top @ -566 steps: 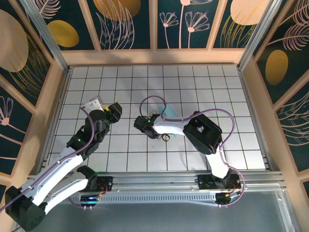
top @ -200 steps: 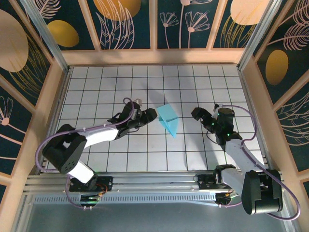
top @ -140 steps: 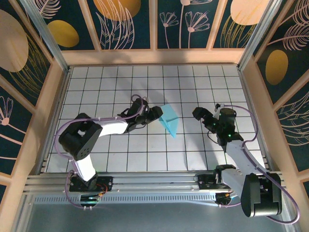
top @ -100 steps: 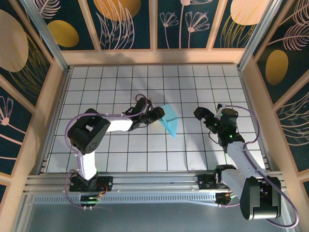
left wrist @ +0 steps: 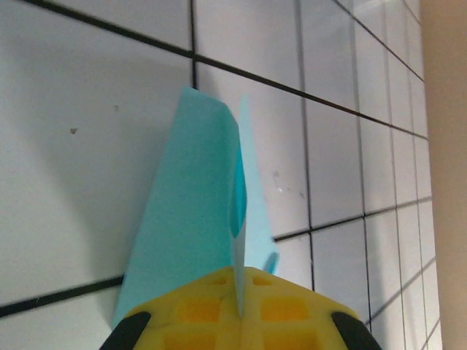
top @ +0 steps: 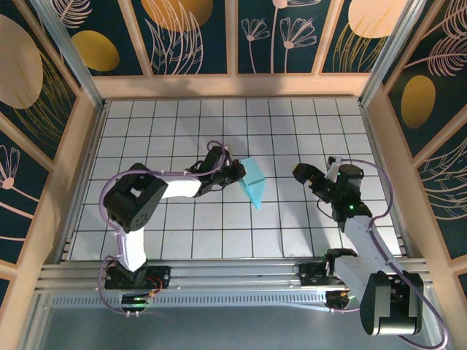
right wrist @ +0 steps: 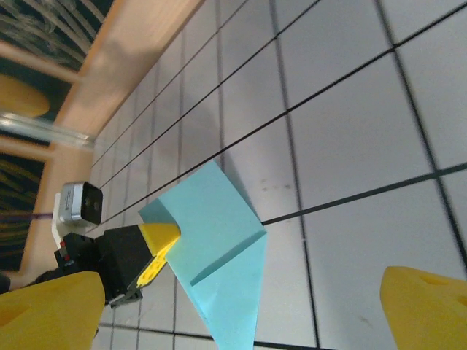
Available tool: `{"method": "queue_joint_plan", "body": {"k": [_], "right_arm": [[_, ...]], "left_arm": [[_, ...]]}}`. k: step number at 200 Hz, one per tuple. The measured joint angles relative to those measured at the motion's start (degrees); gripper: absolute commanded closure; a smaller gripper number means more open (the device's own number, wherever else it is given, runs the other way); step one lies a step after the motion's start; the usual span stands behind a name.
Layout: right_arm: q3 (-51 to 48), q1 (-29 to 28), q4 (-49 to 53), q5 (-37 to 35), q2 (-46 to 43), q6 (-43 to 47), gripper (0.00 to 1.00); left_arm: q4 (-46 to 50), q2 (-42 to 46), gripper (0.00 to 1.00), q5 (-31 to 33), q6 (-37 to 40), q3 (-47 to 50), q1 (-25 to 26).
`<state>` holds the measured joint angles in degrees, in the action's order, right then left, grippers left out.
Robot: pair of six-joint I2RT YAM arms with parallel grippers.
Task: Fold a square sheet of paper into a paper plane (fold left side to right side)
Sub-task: Pick up the paper from the center of the table.
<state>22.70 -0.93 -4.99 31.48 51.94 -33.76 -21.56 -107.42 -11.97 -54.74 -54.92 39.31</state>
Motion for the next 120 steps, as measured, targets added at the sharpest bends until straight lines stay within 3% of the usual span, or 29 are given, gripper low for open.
{"method": "queue_joint_plan", "body": {"k": [53,87,120], "right_arm": [[-0.4,-1.0,-7.8,15.2,6.1,3.3,0.06],[-2.7,-8.1,-15.7,19.7,10.6,3.9,0.05],[-3.4,-15.6,-24.5,21.5,17.2,3.8,0.06]], "left_arm": [[-2.8,18.5,1.00,-8.7,11.1,13.2,-3.6],[-5.5,27.5,1.00,-15.0,14.7,21.6,-5.8],[-6.6,32.2,1.00,-19.8,16.9,23.4,-5.8]]}}
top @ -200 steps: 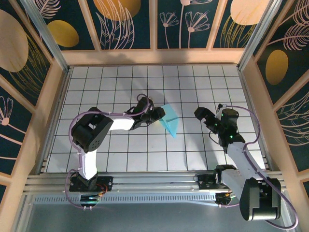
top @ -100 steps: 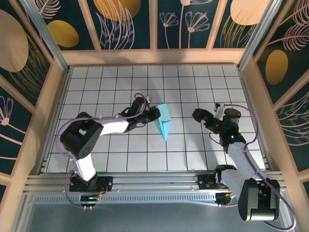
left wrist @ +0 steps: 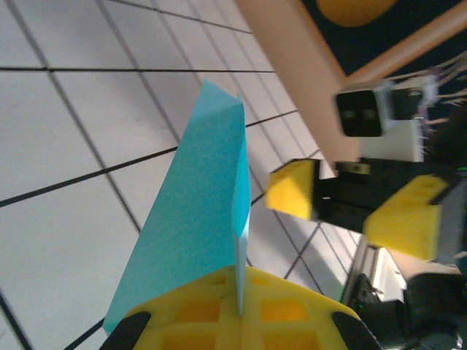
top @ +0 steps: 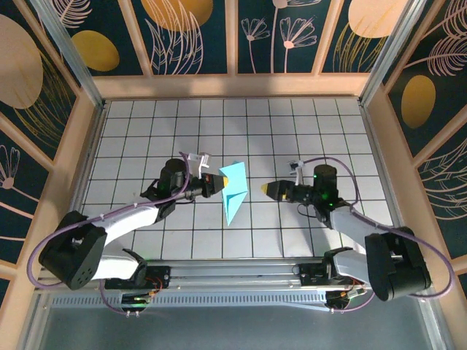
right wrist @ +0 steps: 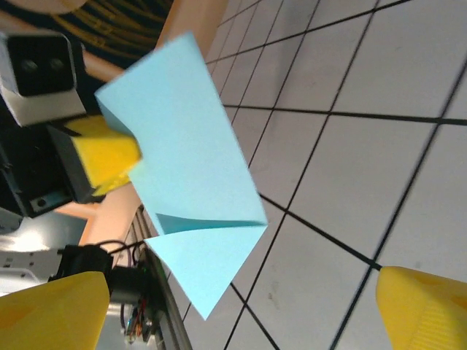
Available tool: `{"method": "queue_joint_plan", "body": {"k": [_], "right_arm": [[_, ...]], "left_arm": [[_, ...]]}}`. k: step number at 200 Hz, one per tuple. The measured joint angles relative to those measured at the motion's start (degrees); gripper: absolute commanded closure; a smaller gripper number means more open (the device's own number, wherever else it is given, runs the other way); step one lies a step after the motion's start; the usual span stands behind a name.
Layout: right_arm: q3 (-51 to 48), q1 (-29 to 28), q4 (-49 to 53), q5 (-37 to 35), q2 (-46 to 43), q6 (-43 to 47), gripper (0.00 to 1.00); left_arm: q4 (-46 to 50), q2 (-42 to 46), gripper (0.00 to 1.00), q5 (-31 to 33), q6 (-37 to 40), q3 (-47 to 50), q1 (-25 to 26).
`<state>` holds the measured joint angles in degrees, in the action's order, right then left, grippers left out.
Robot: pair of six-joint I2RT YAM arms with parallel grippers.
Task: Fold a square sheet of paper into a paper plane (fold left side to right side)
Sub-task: Pick up the paper from the center of the table, then fold the wing for the fifth time at the center of the table.
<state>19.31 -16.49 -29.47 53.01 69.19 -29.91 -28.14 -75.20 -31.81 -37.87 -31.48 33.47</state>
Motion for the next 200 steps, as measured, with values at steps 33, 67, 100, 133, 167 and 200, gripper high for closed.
{"method": "queue_joint_plan", "body": {"k": [33,67,100,133,167,200], "right_arm": [[0.1,-4.8,-7.0,0.3,6.2,0.0,0.08],[1.7,-8.1,-12.2,1.8,10.8,-0.6,0.18],[3.1,-8.5,-16.9,3.7,13.4,-2.4,0.27],[4.7,-8.5,-17.0,4.7,13.4,-2.1,0.37],[7.7,-8.5,-13.9,4.5,13.4,-0.2,0.48],[9.7,-8.5,-10.0,4.2,13.4,1.8,0.55]], "left_arm": [[-2.5,1.7,1.00,-3.6,0.2,0.5,0.0],[-3.2,1.6,1.00,-5.7,0.2,0.9,0.0],[-2.7,1.2,1.00,-5.8,0.2,0.9,0.0],[-1.9,0.7,1.00,-5.6,0.2,0.9,0.0],[-1.2,-0.6,1.00,-5.4,0.2,1.2,0.0],[-0.5,-1.0,1.00,-5.2,0.2,1.3,0.0]]}}
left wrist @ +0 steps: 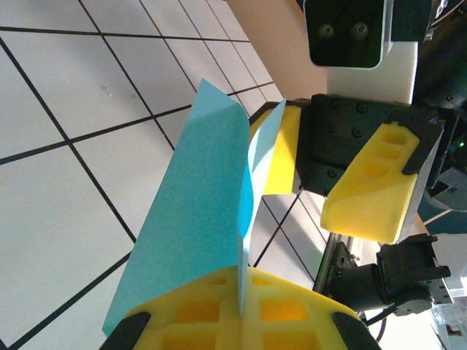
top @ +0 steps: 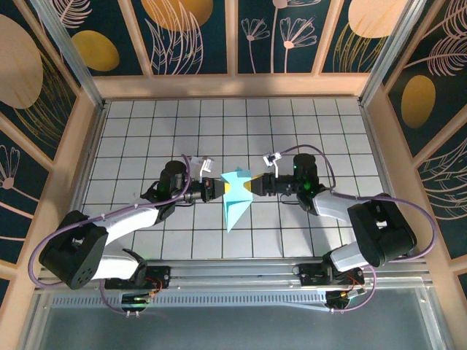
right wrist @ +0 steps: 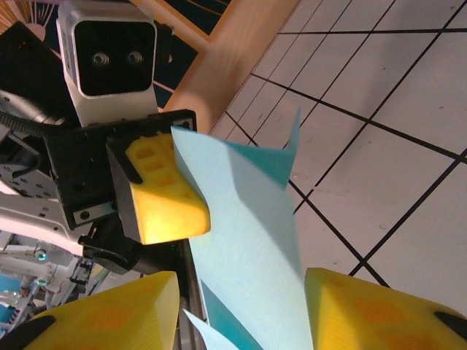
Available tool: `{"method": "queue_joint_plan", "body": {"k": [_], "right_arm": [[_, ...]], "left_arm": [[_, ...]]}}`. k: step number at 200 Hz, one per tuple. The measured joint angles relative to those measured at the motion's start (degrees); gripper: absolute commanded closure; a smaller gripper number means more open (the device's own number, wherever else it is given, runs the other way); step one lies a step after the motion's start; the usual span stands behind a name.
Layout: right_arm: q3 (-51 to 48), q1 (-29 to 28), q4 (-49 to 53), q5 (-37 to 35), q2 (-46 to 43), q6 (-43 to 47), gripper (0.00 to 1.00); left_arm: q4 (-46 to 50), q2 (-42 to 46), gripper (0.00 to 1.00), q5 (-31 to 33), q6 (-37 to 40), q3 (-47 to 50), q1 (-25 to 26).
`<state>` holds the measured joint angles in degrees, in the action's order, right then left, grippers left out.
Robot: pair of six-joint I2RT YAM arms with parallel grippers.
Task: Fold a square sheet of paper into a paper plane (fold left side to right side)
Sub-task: Fold the wing for the fifth time at the center of the table.
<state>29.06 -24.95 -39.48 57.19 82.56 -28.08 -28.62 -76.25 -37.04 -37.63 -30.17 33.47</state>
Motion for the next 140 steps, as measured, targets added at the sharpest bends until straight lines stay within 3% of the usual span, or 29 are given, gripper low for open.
{"method": "queue_joint_plan", "body": {"k": [24,49,66,85,97,140], "right_arm": [[1.2,0.1,2.4,-0.5,0.0,1.3,0.65],[2.6,0.1,4.5,-1.7,0.9,2.3,0.86],[3.6,0.2,5.9,-2.7,2.3,3.1,1.00],[4.3,0.2,7.3,-4.5,4.6,3.0,1.00],[4.7,0.2,8.3,-6.1,6.5,3.0,1.00],[6.6,0.3,15.4,-12.6,12.2,1.8,1.00]], "left_arm": [[0.2,-0.1,1.00,0.0,0.1,0.1,0.0],[0.2,-0.6,1.00,0.1,0.1,0.5,0.0],[0.4,-1.1,0.86,0.5,0.1,0.9,0.0],[0.8,-1.7,0.64,2.2,0.3,1.4,0.0],[1.9,-1.7,0.56,4.2,0.1,1.7,0.0],[9.6,-0.4,0.53,14.3,1.5,1.8,0.0]]}}
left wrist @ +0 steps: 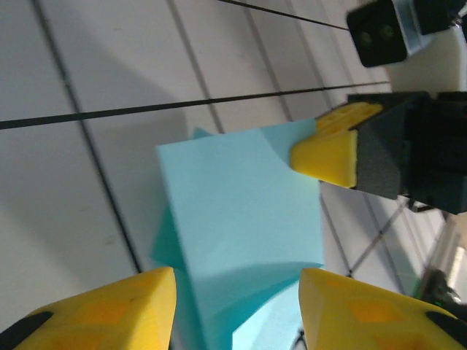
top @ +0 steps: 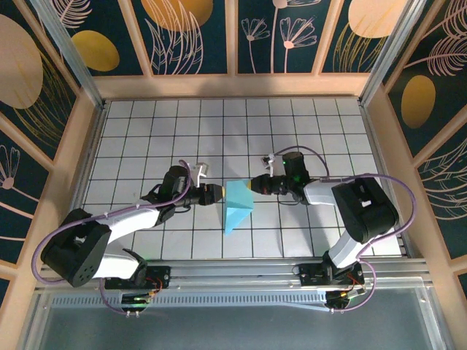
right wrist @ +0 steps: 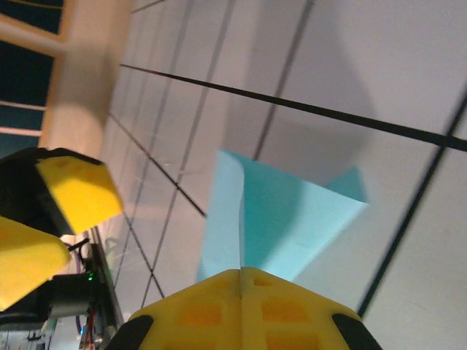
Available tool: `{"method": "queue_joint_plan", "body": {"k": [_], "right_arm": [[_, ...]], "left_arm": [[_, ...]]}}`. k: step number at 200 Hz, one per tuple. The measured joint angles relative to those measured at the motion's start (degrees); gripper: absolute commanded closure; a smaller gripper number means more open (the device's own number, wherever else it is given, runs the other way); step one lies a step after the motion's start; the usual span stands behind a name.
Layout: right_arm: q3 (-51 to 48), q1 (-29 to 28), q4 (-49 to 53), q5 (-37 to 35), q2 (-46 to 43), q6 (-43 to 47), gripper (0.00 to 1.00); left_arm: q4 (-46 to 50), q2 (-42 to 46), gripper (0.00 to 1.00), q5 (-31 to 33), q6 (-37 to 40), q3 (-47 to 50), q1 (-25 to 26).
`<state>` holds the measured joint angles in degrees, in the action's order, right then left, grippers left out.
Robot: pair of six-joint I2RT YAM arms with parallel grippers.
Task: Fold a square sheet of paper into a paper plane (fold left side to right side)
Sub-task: Fold the wing for the fifth time at the center of the table.
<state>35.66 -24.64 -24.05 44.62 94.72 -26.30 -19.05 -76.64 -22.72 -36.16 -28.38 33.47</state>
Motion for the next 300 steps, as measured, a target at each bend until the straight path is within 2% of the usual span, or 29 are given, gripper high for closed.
{"method": "queue_joint_plan", "body": {"k": [16,31,84,114,144,188,246,280,300], "right_arm": [[0.6,0.7,2.0,-1.0,0.1,-2.2,1.00],[1.0,1.4,2.9,-1.4,0.1,-4.3,1.00],[5.4,2.1,13.7,-3.7,-0.8,-8.6,1.00],[6.5,3.3,17.4,-4.7,-1.0,-10.1,1.00],[6.5,4.0,19.5,-5.3,-1.0,-10.9,1.00],[6.6,4.0,20.2,-5.6,-1.0,-11.6,1.00],[6.6,4.0,20.2,-5.6,-1.0,-11.8,1.00],[6.6,4.0,20.2,-5.6,-1.0,-11.8,1.00],[6.6,4.0,20.2,-5.6,-1.0,-11.8,1.00]], "left_arm": [[2.8,1.7,0.54,3.5,0.6,-0.2,0.5],[6.1,3.1,0.55,7.0,1.6,-1.3,3.1],[16.6,3.0,0.57,20.2,6.0,-9.5,19.1],[22.5,-4.7,0.55,28.5,8.0,-17.1,28.5],[27.8,-14.2,0.52,36.1,9.2,-24.8,34.8],[35.3,-24.1,0.50,45.6,10.3,-33.2,37.8],[41.7,-30.3,0.50,53.0,10.4,-37.1,39.1],[43.7,-31.0,0.61,55.2,9.7,-37.1,39.3],[43.9,-31.0,0.74,55.7,9.4,-37.1,39.3]]}}
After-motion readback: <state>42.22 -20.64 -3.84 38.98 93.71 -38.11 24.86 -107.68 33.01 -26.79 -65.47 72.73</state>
